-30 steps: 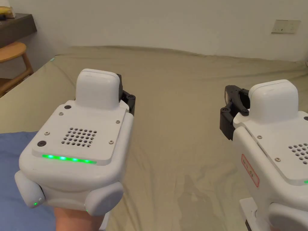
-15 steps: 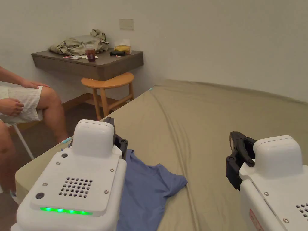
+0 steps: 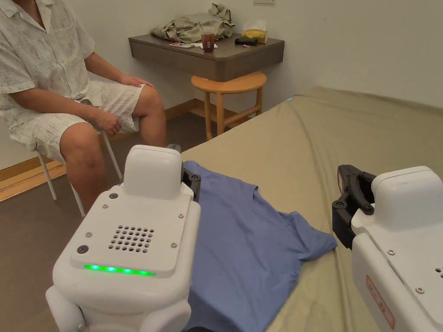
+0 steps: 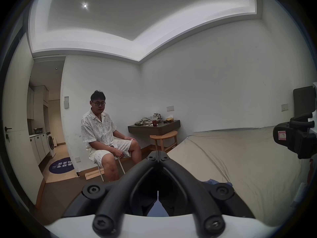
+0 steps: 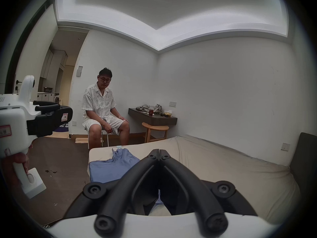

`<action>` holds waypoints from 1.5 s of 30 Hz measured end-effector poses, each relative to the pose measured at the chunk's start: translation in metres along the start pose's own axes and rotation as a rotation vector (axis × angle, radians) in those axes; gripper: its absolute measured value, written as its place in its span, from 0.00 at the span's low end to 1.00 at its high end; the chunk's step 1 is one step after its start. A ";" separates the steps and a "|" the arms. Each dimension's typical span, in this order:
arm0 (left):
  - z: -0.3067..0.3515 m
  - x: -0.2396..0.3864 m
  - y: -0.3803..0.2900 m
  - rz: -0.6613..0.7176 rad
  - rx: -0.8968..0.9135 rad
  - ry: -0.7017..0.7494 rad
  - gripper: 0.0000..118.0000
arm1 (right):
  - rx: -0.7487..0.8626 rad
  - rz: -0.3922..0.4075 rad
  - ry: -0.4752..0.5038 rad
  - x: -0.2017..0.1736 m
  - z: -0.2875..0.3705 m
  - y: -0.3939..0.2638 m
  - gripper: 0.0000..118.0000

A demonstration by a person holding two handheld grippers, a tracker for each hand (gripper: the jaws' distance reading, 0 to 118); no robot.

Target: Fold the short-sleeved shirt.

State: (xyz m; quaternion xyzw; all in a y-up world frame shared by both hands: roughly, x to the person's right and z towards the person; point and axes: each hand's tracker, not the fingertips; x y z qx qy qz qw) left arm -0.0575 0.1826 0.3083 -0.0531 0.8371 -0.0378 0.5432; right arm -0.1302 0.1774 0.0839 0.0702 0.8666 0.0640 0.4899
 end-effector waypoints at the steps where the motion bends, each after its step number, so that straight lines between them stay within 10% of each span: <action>1: -0.002 0.000 -0.002 0.005 -0.009 -0.009 0.00 | -0.002 0.000 -0.002 0.000 0.000 0.000 0.00; 30: -0.309 0.097 -0.252 0.003 -0.917 -0.299 0.00 | -0.273 0.021 -0.130 0.067 -0.065 -0.080 0.00; 32: -0.317 0.102 -0.260 -0.031 -0.927 -0.283 0.16 | -0.283 0.021 -0.136 0.071 -0.067 -0.084 0.00; 34: -0.317 0.101 -0.263 -0.016 -0.975 -0.315 0.83 | -0.291 0.021 -0.143 0.073 -0.068 -0.087 0.00; 35: -0.317 0.102 -0.266 -0.014 -0.988 -0.314 1.00 | -0.293 0.020 -0.145 0.074 -0.068 -0.089 0.00; 45: -0.337 0.102 -0.293 -0.020 -1.007 -0.300 0.99 | -0.316 0.014 -0.151 0.075 -0.062 -0.100 0.00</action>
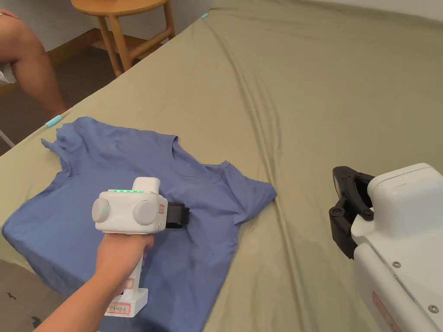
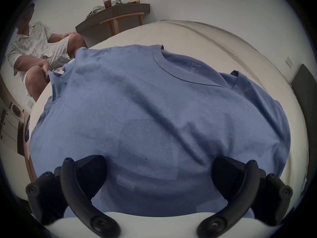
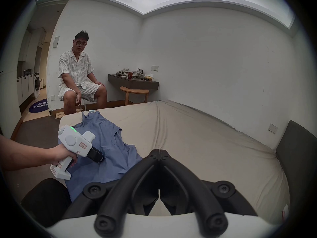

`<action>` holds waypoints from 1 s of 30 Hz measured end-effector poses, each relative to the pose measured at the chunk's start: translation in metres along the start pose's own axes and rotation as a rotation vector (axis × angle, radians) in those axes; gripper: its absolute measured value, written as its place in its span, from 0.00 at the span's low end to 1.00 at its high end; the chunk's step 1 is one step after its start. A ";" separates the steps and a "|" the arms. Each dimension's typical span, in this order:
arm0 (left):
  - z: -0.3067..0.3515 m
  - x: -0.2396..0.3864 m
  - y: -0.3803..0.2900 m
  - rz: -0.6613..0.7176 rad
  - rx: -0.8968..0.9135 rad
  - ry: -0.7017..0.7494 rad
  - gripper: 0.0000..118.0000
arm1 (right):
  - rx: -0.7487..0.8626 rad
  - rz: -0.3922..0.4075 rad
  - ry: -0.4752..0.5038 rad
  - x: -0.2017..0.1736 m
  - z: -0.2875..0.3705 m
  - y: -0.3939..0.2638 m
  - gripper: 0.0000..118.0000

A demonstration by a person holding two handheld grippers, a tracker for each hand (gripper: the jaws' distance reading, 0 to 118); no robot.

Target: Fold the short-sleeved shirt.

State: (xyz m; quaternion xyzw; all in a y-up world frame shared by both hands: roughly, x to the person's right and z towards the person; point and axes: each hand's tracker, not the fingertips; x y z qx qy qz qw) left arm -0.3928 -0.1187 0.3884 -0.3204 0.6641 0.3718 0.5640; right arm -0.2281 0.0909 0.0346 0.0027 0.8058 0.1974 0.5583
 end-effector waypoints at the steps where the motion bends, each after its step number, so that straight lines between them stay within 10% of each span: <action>1: 0.001 0.003 -0.002 -0.012 0.014 0.012 0.99 | -0.001 -0.001 -0.002 0.000 0.001 -0.001 0.00; 5: 0.020 0.017 -0.010 -0.066 0.073 0.004 0.75 | -0.003 -0.010 -0.011 0.004 0.004 -0.002 0.00; 8: 0.035 0.019 -0.009 -0.100 0.121 -0.025 0.03 | -0.001 -0.019 -0.022 0.007 0.006 -0.002 0.00; 30: 0.169 -0.009 0.018 0.104 0.700 -0.411 0.00 | 0.048 -0.027 -0.070 0.011 0.039 0.020 0.00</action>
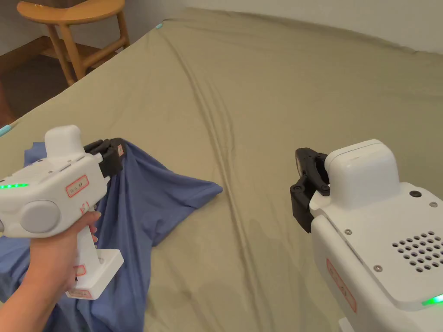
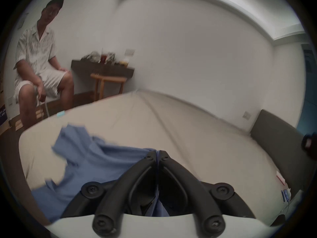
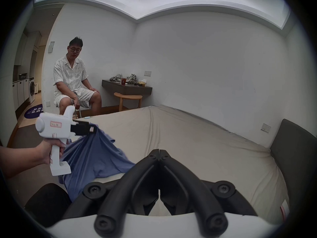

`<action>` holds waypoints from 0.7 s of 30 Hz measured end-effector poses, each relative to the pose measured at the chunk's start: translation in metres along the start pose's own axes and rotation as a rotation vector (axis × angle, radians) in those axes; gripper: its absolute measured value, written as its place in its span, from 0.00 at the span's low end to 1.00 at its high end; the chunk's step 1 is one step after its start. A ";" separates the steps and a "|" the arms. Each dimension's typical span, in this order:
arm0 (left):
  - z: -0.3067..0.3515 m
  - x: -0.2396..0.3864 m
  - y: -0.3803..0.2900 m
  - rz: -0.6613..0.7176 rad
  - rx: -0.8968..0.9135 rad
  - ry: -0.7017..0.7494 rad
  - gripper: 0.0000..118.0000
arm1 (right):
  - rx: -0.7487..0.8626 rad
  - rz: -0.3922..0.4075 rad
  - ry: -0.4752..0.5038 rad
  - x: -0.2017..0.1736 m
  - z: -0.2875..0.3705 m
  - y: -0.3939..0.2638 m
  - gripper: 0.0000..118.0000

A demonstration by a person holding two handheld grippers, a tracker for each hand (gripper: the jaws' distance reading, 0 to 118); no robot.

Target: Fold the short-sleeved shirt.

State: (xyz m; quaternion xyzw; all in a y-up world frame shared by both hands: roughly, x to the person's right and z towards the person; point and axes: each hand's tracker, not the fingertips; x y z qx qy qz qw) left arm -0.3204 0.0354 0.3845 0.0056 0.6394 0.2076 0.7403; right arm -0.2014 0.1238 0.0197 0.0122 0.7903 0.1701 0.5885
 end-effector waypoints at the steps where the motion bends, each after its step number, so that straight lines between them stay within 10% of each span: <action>1: 0.006 0.011 0.013 -0.019 0.040 -0.006 0.00 | 0.008 0.002 -0.008 0.002 0.005 0.002 0.00; 21: 0.075 0.274 0.180 -0.342 0.365 -0.451 0.00 | 0.079 -0.051 -0.326 0.085 0.130 0.004 0.00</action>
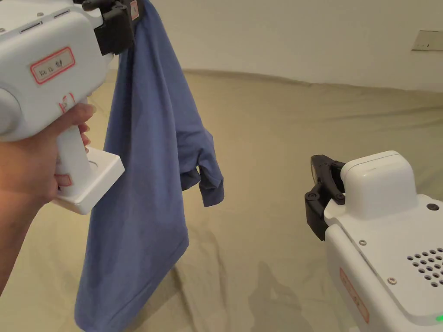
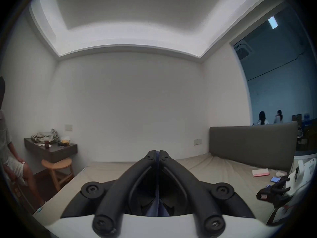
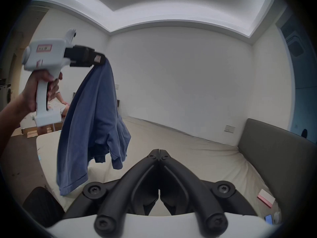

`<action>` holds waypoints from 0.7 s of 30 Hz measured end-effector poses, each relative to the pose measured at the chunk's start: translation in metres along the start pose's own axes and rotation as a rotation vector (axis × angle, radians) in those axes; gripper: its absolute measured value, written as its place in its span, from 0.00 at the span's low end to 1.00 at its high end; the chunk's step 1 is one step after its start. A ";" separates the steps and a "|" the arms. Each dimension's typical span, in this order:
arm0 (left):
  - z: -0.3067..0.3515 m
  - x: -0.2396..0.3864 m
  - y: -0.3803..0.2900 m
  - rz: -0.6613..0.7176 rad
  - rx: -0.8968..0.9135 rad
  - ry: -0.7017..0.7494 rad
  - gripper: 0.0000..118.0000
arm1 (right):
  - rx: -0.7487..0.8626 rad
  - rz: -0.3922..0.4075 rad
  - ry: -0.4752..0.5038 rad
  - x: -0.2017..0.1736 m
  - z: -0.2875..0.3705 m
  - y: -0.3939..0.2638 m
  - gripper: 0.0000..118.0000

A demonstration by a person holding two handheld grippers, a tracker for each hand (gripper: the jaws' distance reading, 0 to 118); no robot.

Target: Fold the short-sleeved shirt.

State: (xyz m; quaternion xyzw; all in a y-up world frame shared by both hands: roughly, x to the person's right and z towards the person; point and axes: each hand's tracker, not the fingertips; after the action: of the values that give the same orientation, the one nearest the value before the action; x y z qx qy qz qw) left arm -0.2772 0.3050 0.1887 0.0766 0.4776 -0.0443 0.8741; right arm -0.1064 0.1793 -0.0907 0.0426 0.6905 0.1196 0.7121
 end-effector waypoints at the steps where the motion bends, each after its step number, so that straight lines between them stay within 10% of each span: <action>1: -0.011 0.003 0.003 -0.003 0.004 -0.019 0.00 | -0.003 -0.006 -0.019 0.008 0.004 -0.001 0.00; 11: -0.114 0.111 -0.041 -0.063 -0.134 -0.225 0.00 | -0.068 -0.058 -0.187 0.078 0.026 -0.032 0.00; 21: -0.172 0.205 -0.264 -0.202 -0.626 -0.288 0.00 | -0.185 -0.099 -0.241 0.117 0.006 -0.080 0.00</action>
State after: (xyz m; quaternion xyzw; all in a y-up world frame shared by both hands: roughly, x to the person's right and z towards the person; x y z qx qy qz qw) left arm -0.3492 0.0744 -0.0994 -0.2498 0.3449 0.0076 0.9048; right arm -0.0891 0.1297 -0.2222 -0.0433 0.5875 0.1413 0.7956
